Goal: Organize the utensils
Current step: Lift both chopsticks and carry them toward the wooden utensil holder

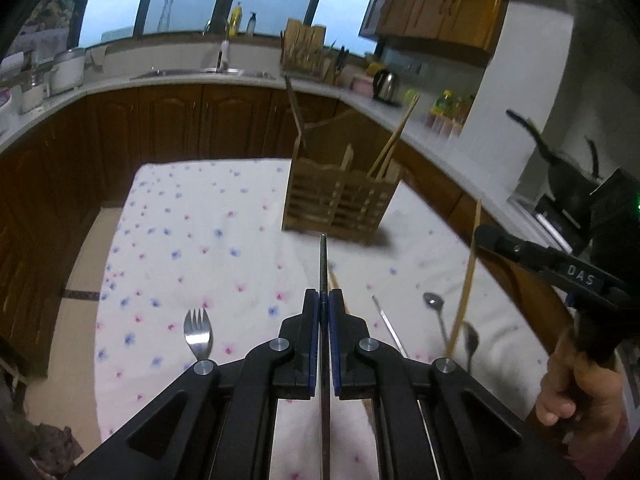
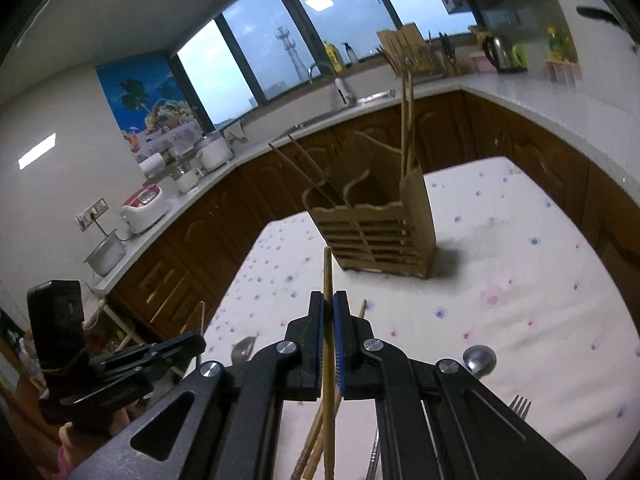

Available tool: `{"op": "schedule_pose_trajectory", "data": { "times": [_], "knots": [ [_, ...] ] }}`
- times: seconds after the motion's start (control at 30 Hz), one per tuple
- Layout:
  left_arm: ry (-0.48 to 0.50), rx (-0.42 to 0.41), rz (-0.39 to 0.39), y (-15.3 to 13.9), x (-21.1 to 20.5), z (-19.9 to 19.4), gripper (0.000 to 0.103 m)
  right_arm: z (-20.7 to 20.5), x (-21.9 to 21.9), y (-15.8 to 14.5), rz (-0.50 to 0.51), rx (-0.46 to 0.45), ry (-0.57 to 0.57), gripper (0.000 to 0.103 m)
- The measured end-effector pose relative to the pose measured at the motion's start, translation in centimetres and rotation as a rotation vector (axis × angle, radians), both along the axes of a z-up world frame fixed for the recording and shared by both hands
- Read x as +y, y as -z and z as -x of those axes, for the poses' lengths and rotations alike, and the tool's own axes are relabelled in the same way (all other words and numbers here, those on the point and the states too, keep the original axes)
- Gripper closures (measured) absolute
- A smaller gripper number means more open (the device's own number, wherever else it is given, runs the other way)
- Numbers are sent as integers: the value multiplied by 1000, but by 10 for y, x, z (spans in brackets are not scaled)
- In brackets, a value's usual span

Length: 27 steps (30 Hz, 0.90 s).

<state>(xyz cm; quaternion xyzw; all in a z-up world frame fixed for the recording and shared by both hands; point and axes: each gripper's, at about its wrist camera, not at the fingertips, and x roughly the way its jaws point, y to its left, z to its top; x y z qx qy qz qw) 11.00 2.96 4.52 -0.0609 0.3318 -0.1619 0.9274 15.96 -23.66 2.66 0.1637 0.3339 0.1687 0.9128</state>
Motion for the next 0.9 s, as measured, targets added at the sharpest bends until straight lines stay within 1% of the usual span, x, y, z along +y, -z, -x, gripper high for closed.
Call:
{"op": "schedule_pose_trajectory", "data": {
  "times": [0.2, 0.3, 0.6, 0.9],
  "knots": [
    [-3, -72, 66, -23, 17, 26, 100, 11, 3, -21, 11, -61, -3, 99],
    [-13, -99, 79, -26, 21, 32, 100, 14, 6, -27, 20, -80, -8, 99],
    [-24, -89, 125, -21, 27, 28, 100, 15, 11, -29, 21, -100, -23, 99],
    [-17, -119, 138, -25, 23, 27, 100, 16, 10, -33, 20, -121, -26, 99]
  ]
}}
